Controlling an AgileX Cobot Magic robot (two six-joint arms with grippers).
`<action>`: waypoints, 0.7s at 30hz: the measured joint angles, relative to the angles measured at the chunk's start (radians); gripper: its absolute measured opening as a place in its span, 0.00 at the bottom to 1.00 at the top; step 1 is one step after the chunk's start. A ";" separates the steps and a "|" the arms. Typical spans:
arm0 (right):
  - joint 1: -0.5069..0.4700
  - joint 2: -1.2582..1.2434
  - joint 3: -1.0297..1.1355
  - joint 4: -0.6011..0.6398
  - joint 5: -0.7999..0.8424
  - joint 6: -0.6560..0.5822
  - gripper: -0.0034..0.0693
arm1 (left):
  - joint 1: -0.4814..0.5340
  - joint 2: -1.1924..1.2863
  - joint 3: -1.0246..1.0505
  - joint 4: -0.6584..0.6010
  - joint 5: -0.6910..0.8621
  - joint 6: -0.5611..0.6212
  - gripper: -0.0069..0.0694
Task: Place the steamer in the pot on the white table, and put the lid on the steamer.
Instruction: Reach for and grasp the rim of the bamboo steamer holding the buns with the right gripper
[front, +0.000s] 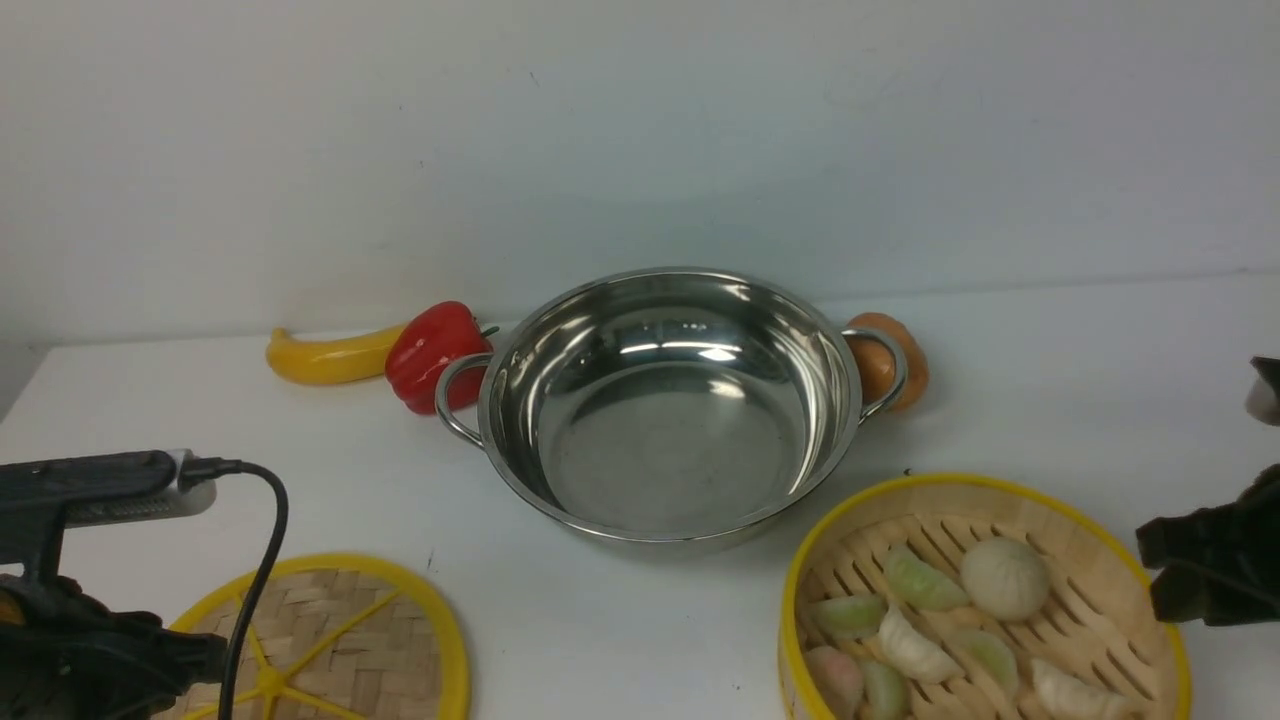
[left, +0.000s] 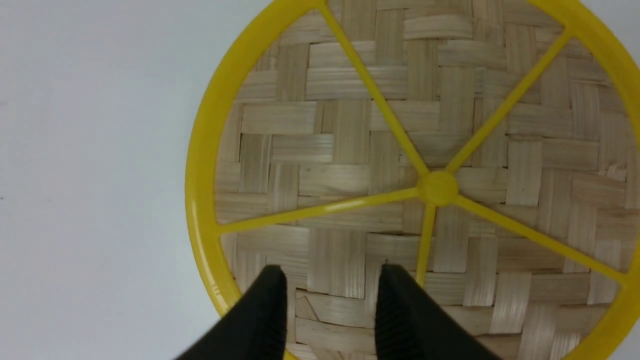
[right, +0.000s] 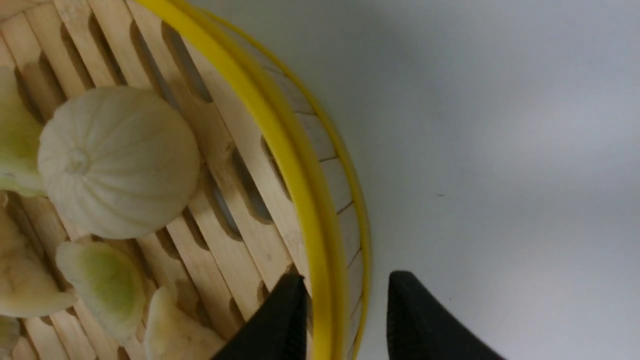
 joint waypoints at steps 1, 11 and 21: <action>0.000 0.000 0.000 0.016 0.002 -0.017 0.38 | 0.000 0.000 0.000 0.000 0.000 0.000 0.41; 0.000 0.002 0.000 0.031 0.007 -0.047 0.41 | 0.000 0.001 0.000 0.000 0.000 0.001 0.41; 0.000 0.122 -0.002 0.083 -0.031 -0.084 0.40 | 0.000 0.001 0.000 0.000 -0.008 0.001 0.41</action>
